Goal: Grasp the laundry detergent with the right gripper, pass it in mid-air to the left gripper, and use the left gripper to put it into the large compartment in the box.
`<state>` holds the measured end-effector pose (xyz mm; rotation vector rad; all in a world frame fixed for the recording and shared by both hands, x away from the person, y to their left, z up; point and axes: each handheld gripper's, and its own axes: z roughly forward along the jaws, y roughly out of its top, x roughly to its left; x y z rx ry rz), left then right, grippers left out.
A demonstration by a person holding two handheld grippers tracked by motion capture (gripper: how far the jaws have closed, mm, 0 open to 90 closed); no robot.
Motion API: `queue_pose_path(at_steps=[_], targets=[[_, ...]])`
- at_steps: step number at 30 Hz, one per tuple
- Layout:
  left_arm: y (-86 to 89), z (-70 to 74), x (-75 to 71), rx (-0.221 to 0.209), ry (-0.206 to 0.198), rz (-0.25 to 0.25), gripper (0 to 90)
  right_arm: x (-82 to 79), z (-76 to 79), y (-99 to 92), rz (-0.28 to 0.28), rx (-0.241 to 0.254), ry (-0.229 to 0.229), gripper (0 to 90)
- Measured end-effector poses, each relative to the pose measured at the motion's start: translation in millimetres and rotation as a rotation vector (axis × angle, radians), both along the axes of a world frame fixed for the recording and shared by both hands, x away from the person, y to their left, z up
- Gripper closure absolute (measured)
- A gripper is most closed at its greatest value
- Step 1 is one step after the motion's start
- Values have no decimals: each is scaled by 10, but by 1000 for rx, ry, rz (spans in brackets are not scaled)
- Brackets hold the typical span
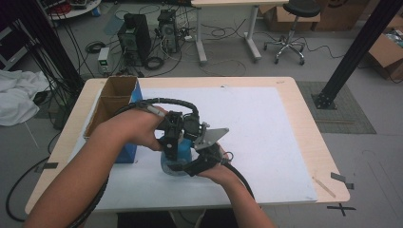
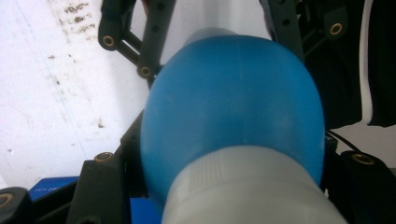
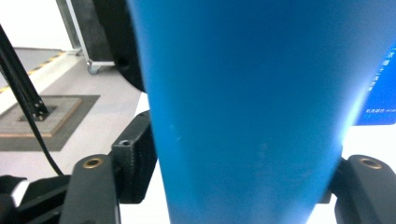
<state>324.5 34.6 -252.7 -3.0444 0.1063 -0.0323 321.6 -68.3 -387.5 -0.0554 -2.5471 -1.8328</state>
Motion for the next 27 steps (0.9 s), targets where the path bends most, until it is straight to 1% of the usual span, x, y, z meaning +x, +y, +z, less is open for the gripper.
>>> queue_pose_path(at_steps=[1,3,4,5,8,10,11,14,16,17,18,21,25,27], targets=[[-2,10,0,5,0,-2,386,-11,4,0,7,-2,14,330],[6,12,1,3,0,2,386,-7,11,3,-5,5,6,311],[7,20,5,5,-3,1,386,11,14,0,-1,11,-9,309],[16,16,5,-4,-5,6,386,16,17,-5,-4,12,-6,303],[33,41,13,0,-6,10,386,31,26,-17,-7,7,10,254],[46,60,18,4,-9,15,386,51,24,-29,-19,-6,15,207],[54,68,22,1,-11,17,386,58,25,-46,-25,-12,32,197],[78,92,36,-5,-13,34,386,72,37,-93,-45,-16,33,167],[89,106,53,-4,-11,41,386,87,49,-121,-42,-25,42,153],[96,119,62,-3,-10,47,386,97,56,-135,-42,-32,46,145],[103,135,75,0,-9,63,386,107,69,-153,-42,-46,47,144],[108,169,91,-1,-11,80,386,121,104,-200,-33,-70,58,120],[103,236,111,1,-14,109,386,138,149,-279,-31,-114,74,74],[99,268,120,3,-15,131,386,144,172,-323,-33,-140,79,62]])
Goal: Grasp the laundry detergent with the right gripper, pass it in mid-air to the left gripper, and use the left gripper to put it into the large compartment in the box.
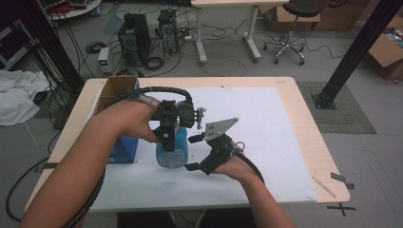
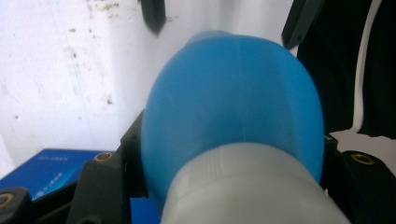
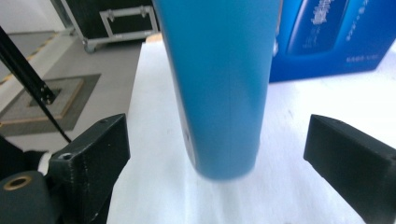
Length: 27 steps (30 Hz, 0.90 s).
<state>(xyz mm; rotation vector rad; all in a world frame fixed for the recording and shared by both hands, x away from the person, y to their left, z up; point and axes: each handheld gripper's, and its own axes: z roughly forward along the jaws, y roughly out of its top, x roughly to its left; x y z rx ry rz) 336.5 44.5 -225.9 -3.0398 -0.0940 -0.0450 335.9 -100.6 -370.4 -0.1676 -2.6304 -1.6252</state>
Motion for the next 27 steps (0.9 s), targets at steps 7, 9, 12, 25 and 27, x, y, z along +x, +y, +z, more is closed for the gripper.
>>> queue_pose_path(at_steps=[7,9,12,25,27], targets=[[9,125,35,-6,-8,73,385,-3,121,-134,9,-76,3,24],[17,169,49,-3,-11,102,385,-4,165,-170,8,-106,0,5],[36,226,62,-9,-19,147,384,-2,236,-227,10,-148,-2,0],[146,522,190,-37,-88,421,384,12,397,-448,39,-364,31,0],[181,575,214,-56,-90,468,384,9,406,-472,43,-396,35,0]])
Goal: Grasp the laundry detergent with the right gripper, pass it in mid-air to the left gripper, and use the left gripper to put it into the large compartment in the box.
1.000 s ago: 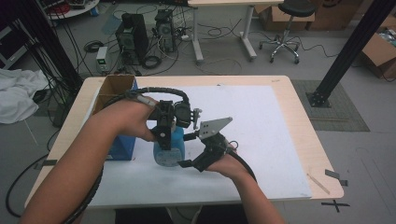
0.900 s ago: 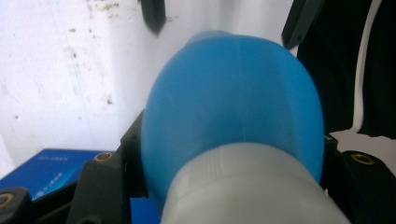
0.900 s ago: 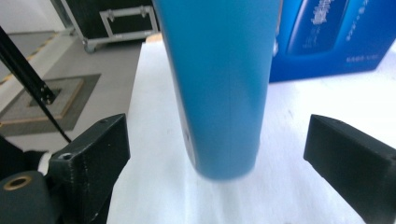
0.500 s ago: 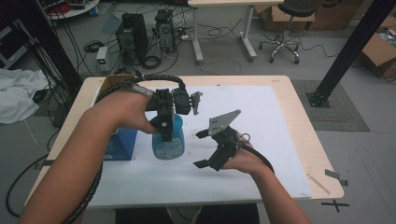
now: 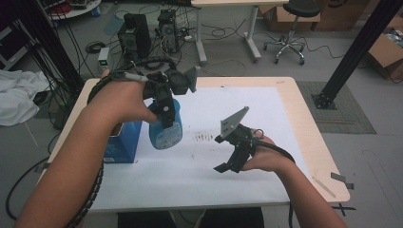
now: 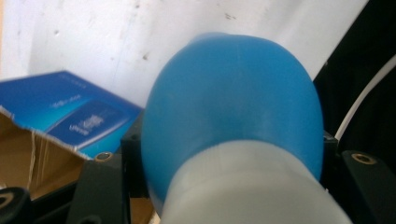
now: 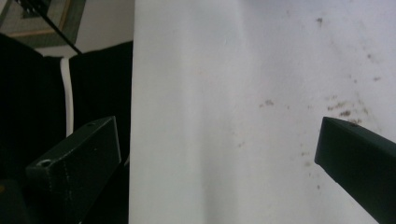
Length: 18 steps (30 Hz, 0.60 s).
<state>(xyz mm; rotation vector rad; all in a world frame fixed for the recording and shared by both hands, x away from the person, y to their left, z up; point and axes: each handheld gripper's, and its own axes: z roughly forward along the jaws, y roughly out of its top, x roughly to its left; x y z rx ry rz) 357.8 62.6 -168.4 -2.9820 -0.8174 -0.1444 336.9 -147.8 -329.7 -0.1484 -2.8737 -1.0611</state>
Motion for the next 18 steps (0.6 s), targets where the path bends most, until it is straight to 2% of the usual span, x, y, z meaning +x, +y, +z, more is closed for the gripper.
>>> queue_pose_path(at_steps=[4,11,18], targets=[[62,103,42,-32,2,74,384,-4,13,-50,2,-58,-1,0],[180,221,121,-48,38,224,385,-22,53,-90,10,-121,2,0],[335,375,166,-76,27,354,385,-27,92,-153,8,-158,0,0]])
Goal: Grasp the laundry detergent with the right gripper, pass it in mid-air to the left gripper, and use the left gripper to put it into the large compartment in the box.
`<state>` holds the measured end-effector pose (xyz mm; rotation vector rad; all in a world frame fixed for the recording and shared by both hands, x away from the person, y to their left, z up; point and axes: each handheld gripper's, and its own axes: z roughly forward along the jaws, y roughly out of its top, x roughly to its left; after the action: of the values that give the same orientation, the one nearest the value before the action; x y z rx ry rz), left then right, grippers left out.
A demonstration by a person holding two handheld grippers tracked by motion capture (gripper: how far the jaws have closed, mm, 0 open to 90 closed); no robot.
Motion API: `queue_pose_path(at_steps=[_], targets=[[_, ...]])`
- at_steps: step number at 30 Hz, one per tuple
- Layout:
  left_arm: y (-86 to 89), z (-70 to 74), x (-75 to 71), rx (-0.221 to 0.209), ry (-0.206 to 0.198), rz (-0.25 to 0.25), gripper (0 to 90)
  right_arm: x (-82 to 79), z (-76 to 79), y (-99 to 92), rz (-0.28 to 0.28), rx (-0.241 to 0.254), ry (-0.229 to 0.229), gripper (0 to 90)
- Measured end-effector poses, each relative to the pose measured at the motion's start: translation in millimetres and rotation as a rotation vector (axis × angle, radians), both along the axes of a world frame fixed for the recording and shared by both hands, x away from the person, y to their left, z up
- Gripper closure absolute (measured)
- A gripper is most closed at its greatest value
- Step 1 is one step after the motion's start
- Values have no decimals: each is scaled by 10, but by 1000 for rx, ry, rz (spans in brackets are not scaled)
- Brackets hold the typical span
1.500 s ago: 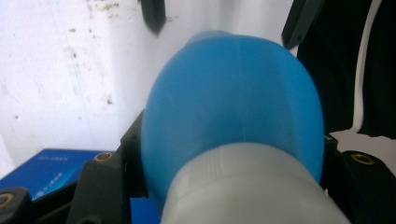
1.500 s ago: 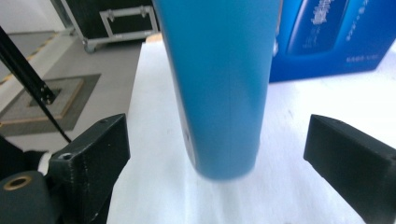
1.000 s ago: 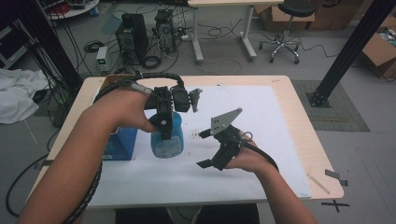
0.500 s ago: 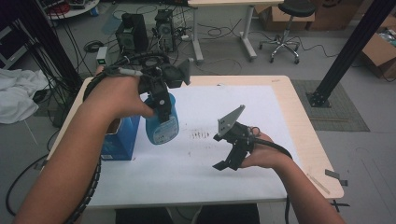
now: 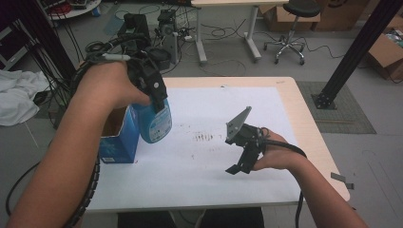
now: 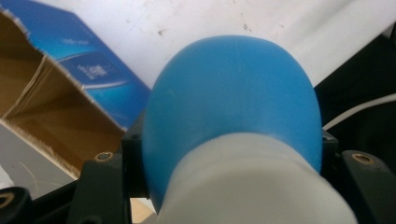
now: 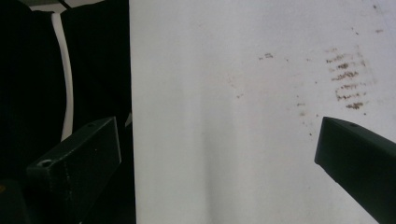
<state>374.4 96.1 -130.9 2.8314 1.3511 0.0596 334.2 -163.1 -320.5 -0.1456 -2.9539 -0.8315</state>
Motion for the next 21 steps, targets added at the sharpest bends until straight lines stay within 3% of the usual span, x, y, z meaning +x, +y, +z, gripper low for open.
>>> queue_pose_path(at_steps=[10,21], targets=[[321,294,90,-40,-27,160,386,-9,52,-87,-2,-32,-4,0],[740,523,175,-53,-48,310,386,-3,78,-137,-4,-41,-6,0]])
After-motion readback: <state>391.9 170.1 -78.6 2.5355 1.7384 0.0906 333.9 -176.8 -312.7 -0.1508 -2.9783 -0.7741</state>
